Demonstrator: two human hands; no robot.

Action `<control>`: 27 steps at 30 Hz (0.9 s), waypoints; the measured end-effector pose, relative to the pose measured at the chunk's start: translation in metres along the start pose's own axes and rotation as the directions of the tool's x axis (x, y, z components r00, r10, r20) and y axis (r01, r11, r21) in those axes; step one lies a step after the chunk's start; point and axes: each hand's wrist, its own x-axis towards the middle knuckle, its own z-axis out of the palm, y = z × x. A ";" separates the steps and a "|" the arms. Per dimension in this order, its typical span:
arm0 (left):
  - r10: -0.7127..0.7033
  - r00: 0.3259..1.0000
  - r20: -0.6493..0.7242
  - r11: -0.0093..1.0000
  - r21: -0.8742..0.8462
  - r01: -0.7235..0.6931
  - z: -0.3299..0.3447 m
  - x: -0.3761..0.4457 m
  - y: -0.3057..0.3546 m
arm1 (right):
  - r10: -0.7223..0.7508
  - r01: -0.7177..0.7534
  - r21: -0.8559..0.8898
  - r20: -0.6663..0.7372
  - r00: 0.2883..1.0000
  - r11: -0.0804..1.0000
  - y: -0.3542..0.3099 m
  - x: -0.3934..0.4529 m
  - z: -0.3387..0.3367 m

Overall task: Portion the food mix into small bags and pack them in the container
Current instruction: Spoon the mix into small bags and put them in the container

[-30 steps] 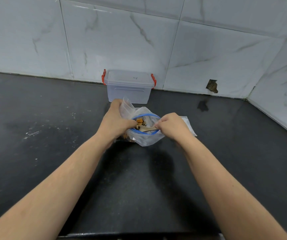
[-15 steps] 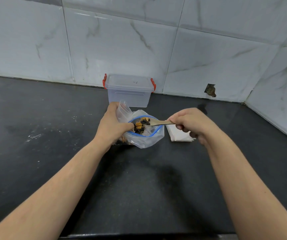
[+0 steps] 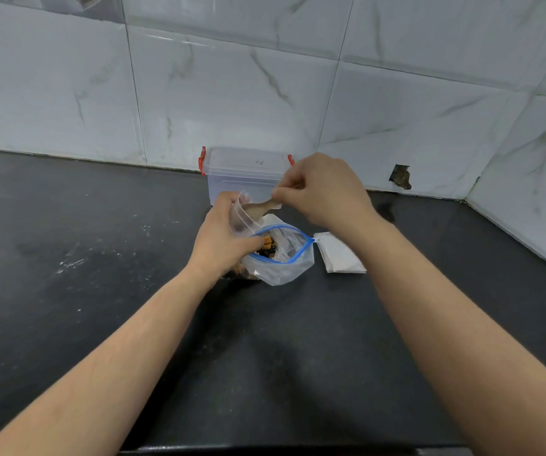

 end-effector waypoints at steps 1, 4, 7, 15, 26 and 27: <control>0.002 1.000 0.003 1.000 -0.005 -0.002 0.000 0.000 0.000 | -0.072 0.067 -0.109 -0.044 0.996 0.992 -0.007 -0.003 0.001; -0.003 1.000 -0.003 1.000 -0.024 0.003 0.000 0.002 -0.001 | -0.179 0.144 -0.230 -0.141 0.974 0.963 -0.014 -0.008 -0.001; -0.029 0.999 -0.014 1.000 -0.010 0.029 -0.002 0.003 -0.005 | -0.016 0.010 -0.031 -0.190 0.982 0.999 -0.002 -0.007 -0.013; -0.210 0.978 -0.002 0.978 0.003 0.210 -0.007 0.005 -0.012 | 0.259 -0.262 0.040 0.064 0.964 0.964 0.039 -0.013 0.001; -0.332 0.933 0.138 0.925 -0.144 0.351 -0.002 0.007 -0.012 | 0.105 -0.088 -0.282 0.045 0.993 0.955 0.032 -0.023 0.072; -0.321 0.938 0.134 0.924 -0.173 0.341 -0.002 0.007 -0.010 | 0.134 -0.114 -0.258 0.059 0.989 0.959 0.032 -0.023 0.072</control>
